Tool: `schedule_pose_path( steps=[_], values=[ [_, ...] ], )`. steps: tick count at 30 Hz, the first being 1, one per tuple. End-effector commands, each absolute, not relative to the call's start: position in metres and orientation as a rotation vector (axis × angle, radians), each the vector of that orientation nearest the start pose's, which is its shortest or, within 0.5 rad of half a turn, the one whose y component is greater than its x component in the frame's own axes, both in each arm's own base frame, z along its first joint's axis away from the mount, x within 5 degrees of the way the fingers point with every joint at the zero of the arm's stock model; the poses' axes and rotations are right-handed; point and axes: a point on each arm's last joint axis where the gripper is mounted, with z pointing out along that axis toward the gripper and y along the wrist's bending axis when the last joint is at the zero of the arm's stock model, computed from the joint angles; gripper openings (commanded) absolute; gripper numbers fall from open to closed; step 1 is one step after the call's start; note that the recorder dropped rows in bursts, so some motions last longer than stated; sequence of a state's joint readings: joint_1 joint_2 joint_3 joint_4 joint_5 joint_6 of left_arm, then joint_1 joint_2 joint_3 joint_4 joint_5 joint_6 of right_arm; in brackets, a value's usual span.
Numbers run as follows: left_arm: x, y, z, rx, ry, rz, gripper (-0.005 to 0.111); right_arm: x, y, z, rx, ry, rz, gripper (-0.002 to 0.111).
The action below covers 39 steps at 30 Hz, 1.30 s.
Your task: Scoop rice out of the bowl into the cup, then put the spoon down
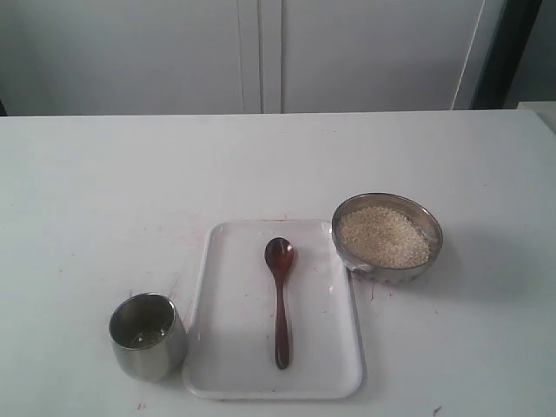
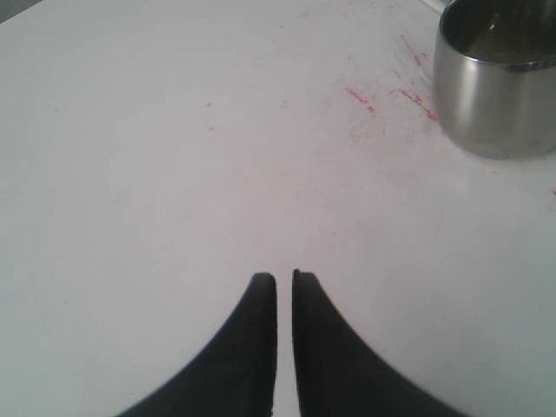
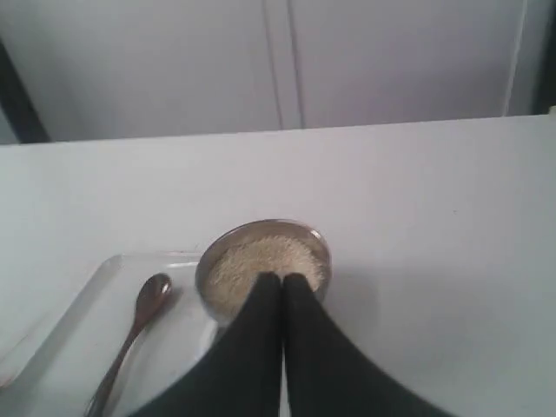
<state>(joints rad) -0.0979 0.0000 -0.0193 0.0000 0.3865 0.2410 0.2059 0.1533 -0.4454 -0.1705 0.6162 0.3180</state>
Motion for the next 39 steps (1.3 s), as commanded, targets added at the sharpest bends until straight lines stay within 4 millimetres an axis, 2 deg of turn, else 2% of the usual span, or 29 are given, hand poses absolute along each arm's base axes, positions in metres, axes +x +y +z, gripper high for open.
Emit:
schedule_pose_path(
  steps=[1, 4, 11, 15, 19, 21, 25, 30, 39],
  values=[
    [0.051, -0.005, 0.178, 0.318, 1.882, 0.083, 0.014, 0.041, -0.003, 0.282, 0.089, 1.645, 0.110, 0.000],
    [0.051, -0.005, 0.178, 0.318, 1.882, 0.083, 0.014, 0.042, -0.004, 0.266, 0.074, 1.631, 0.047, 0.000],
    [0.051, -0.005, 0.178, 0.318, 1.882, 0.083, 0.014, 0.050, -0.006, 0.210, 0.041, 1.766, -0.063, 0.000],
    [0.051, -0.005, 0.178, 0.318, 1.882, 0.083, 0.014, 0.054, -0.006, 0.192, 0.053, 1.768, -0.066, 0.000],
    [0.051, -0.005, 0.178, 0.318, 1.882, 0.083, 0.014, 0.055, -0.006, 0.189, 0.048, 1.756, -0.063, 0.000],
    [0.051, -0.005, 0.178, 0.318, 1.882, 0.083, 0.014, 0.053, -0.007, 0.183, 0.050, 1.818, -0.079, 0.000],
    [0.051, -0.005, 0.178, 0.318, 1.882, 0.083, 0.014, 0.053, -0.007, 0.182, 0.048, 1.830, -0.080, 0.000],
    [0.051, -0.005, 0.178, 0.318, 1.882, 0.083, 0.014, 0.053, -0.005, 0.182, 0.212, 1.821, 0.068, 0.000],
    [0.051, -0.005, 0.178, 0.318, 1.882, 0.083, 0.014, 0.053, -0.005, 0.182, 0.214, 1.819, 0.071, 0.000]
  ],
)
